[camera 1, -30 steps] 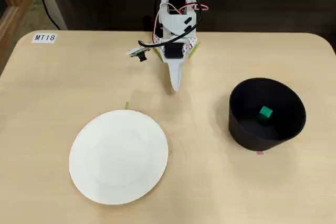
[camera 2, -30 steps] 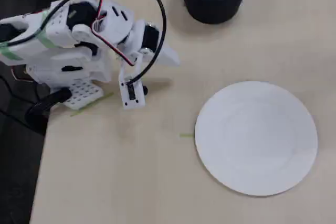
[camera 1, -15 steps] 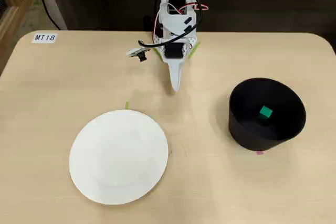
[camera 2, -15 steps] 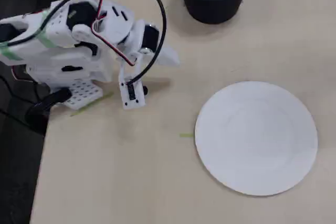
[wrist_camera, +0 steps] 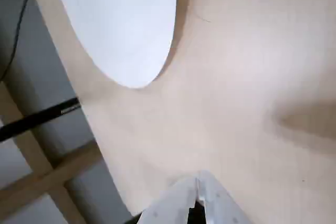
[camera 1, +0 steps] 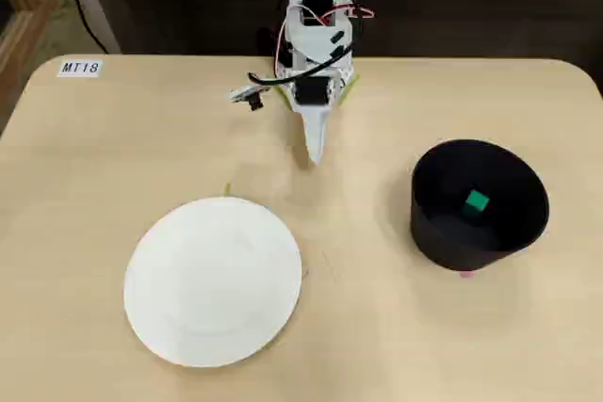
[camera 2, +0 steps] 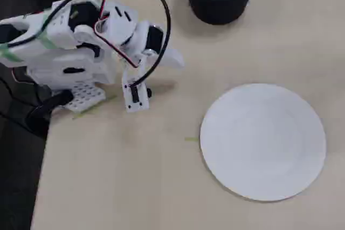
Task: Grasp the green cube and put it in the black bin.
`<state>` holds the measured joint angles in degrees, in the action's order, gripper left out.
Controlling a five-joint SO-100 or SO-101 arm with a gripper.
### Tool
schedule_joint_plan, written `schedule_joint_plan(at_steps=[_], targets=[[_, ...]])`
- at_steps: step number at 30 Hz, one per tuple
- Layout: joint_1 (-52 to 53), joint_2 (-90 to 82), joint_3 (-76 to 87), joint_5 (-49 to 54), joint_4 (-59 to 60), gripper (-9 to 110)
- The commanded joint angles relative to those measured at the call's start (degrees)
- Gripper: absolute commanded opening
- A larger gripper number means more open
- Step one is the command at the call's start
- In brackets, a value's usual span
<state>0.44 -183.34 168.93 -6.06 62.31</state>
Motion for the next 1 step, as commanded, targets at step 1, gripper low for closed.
schedule_joint_plan(at_steps=[1], targets=[[-0.26,-0.35,-0.18,0.44,-0.88,0]])
